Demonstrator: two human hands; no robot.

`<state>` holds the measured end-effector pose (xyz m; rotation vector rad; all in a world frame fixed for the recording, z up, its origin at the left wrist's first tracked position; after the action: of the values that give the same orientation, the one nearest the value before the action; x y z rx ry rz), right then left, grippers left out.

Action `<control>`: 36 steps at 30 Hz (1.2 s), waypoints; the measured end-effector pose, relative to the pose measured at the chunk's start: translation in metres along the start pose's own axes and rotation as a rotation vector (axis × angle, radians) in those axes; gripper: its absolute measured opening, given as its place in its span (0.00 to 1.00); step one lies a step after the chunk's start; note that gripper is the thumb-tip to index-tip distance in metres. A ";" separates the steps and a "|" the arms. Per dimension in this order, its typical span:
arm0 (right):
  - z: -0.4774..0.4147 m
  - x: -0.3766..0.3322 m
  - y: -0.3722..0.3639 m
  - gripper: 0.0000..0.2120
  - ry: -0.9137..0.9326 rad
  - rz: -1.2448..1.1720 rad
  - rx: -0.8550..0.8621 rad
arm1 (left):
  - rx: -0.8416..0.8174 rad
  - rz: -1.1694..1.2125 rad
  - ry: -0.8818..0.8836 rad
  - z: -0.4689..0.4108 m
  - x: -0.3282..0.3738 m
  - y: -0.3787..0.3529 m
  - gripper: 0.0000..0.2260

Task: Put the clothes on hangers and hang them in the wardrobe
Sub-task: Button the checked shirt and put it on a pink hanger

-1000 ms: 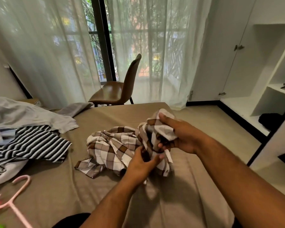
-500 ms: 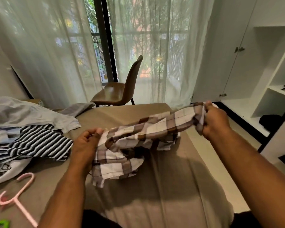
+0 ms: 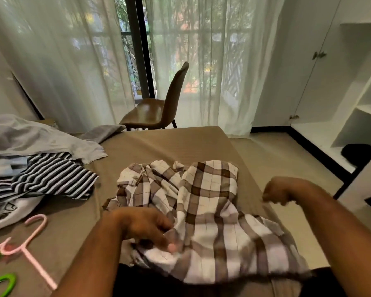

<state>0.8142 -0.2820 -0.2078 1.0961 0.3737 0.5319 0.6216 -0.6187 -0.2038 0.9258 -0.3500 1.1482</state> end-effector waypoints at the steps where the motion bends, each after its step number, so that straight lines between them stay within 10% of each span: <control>1: -0.004 -0.011 -0.003 0.20 0.069 -0.068 0.172 | -0.041 -0.037 -0.005 -0.001 0.015 -0.007 0.05; 5: -0.007 -0.065 -0.025 0.21 0.053 -0.936 0.233 | -0.254 -0.231 -0.039 -0.019 0.058 -0.053 0.07; 8: -0.010 -0.100 -0.049 0.15 0.123 -1.037 0.117 | -0.360 -0.336 -0.130 -0.035 0.071 -0.082 0.11; 12: -0.004 -0.116 -0.043 0.13 0.222 -1.241 0.293 | -0.207 -0.018 -0.062 -0.029 0.052 -0.058 0.20; 16: 0.014 -0.096 -0.027 0.14 0.460 -1.716 0.015 | 0.189 0.325 -0.060 -0.021 0.037 -0.028 0.28; 20: 0.028 -0.060 -0.019 0.14 0.816 -0.937 -0.264 | 0.787 0.814 0.000 -0.034 0.035 -0.004 0.27; 24: 0.026 -0.055 -0.024 0.22 0.774 -0.078 -0.216 | 0.801 0.655 0.005 -0.057 0.028 -0.018 0.11; 29: 0.037 -0.085 -0.018 0.14 0.551 -0.887 0.088 | 0.800 0.657 -0.161 -0.062 0.029 -0.019 0.08; 31: 0.043 -0.099 -0.028 0.27 0.569 -0.826 0.012 | 0.789 0.673 -0.299 -0.059 0.034 -0.020 0.09; 34: 0.034 -0.106 -0.036 0.04 0.572 -0.662 0.245 | 0.961 0.688 -0.470 -0.053 0.039 -0.016 0.08; 36: 0.023 -0.098 -0.026 0.12 0.407 -0.908 0.409 | 1.164 0.449 -0.442 -0.049 0.034 -0.008 0.10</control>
<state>0.7521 -0.3641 -0.2192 1.0671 1.2997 -0.1559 0.6321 -0.5601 -0.2140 2.2232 -0.2235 1.5660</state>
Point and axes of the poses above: each hand's wrist, its own z-axis away from the middle knuckle, its own y-axis out of the back of the hand, x = y × z, the point moved 1 cm from there along -z, towards the middle knuckle, and after that the axes turned 11 degrees about x, right-handed, at the moved point
